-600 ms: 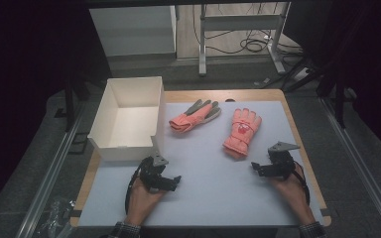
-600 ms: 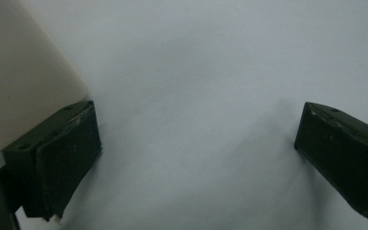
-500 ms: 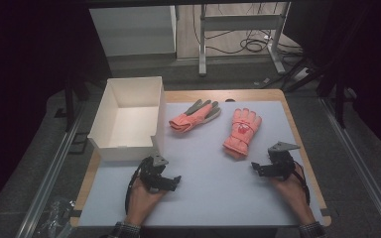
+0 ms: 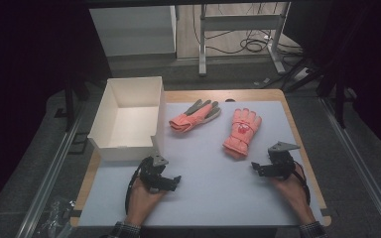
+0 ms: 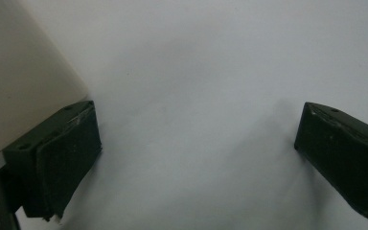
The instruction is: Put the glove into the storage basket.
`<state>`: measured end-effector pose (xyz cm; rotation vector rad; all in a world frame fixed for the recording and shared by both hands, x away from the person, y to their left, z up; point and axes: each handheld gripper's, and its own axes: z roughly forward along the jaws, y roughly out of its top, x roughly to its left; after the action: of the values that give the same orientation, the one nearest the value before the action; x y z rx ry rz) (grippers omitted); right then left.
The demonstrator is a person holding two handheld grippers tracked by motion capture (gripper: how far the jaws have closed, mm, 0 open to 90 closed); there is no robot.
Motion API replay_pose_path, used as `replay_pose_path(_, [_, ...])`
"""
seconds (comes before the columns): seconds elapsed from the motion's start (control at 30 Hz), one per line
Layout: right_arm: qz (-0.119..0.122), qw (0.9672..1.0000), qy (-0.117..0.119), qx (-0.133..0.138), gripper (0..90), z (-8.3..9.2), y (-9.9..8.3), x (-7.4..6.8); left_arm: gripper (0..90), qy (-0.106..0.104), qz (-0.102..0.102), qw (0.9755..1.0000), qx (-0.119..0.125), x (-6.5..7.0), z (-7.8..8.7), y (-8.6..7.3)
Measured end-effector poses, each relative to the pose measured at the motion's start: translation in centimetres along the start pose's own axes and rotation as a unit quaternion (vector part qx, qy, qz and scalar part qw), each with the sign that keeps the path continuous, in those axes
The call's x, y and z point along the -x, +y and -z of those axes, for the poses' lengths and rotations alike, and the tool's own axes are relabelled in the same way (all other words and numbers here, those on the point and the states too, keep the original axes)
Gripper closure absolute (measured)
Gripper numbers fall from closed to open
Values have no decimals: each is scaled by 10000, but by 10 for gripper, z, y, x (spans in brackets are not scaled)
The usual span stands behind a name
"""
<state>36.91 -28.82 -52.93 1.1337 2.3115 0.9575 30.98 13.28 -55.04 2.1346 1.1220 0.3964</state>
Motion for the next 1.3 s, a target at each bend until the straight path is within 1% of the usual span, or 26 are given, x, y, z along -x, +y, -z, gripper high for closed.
replay_pose_path(0.13, [-43, 10000, -13, 0, 200, 1, 0, 0, 18, 0, -1, 10000, 0, 0, 0, 0])
replay_pose_path(0.23, [-108, 9999, 102, 4, 261, 4, 1, 1, 18, 4, -2, 10000, 1, 0, 0, 0])
replay_pose_path(0.3, [-118, 9998, 135, 28, 293, 4, 3, 1, 18, 5, -1, 10000, 3, 0, 0, 0])
replay_pose_path(0.37, [-88, 9999, 121, -24, 307, 5, 4, 1, 18, 3, -2, 10000, 2, 0, 0, 0])
replay_pose_path(0.4, [-14, 10000, 68, -34, 320, 5, 6, 2, 18, 4, -2, 10000, 2, 0, 0, 0])
replay_pose_path(0.43, [-41, 9999, 82, -46, 362, 6, 10, 6, 18, 4, -1, 10000, 3, 0, 0, 0])
replay_pose_path(0.53, [-95, 9998, 180, -26, 412, 7, 18, 11, 18, 5, -1, 10000, 2, 0, 0, 0])
replay_pose_path(0.63, [-88, 9996, 280, -39, 471, 8, 27, 16, 18, 4, -1, 10000, 2, 0, 0, 0])
replay_pose_path(0.77, [-95, 9987, 505, -1, 596, 10, 42, 21, 18, 6, -3, 10000, 1, 0, 0, 0])
replay_pose_path(0.8, [-95, 9987, 505, -1, 596, 10, 42, 21, 18, 6, -3, 10000, 1, 0, 0, 0])
replay_pose_path(0.83, [-61, 9985, 547, 11, 665, 9, 52, 23, 18, 6, -14, 10000, -8, 0, 0, 0])
replay_pose_path(0.9, [-48, 9983, 582, 42, 722, 7, 61, 24, 18, 5, -5, 10000, -2, 0, 0, 0])
replay_pose_path(0.97, [0, 9981, 607, 82, 759, 5, 71, 24, 18, 4, -1, 10000, 1, 0, 0, 0])
replay_pose_path(1.1, [70, 9978, 639, 142, 771, -4, 94, 23, 18, 5, -5, 10000, 0, 0, 0, 0])
replay_pose_path(1.17, [117, 9978, 629, 159, 756, -8, 103, 21, 18, 1, -36, 10000, -27, 0, 0, 0])
replay_pose_path(1.2, [117, 9978, 629, 159, 756, -8, 103, 21, 18, 1, -36, 10000, -27, 0, 0, 0])
replay_pose_path(1.23, [150, 9980, 591, 132, 703, -16, 114, 19, 18, 2, -39, 10000, -29, 0, 0, 0])
replay_pose_path(1.3, [165, 9982, 576, 101, 668, -23, 121, 18, 18, 2, -39, 10000, -30, 0, 0, 0])
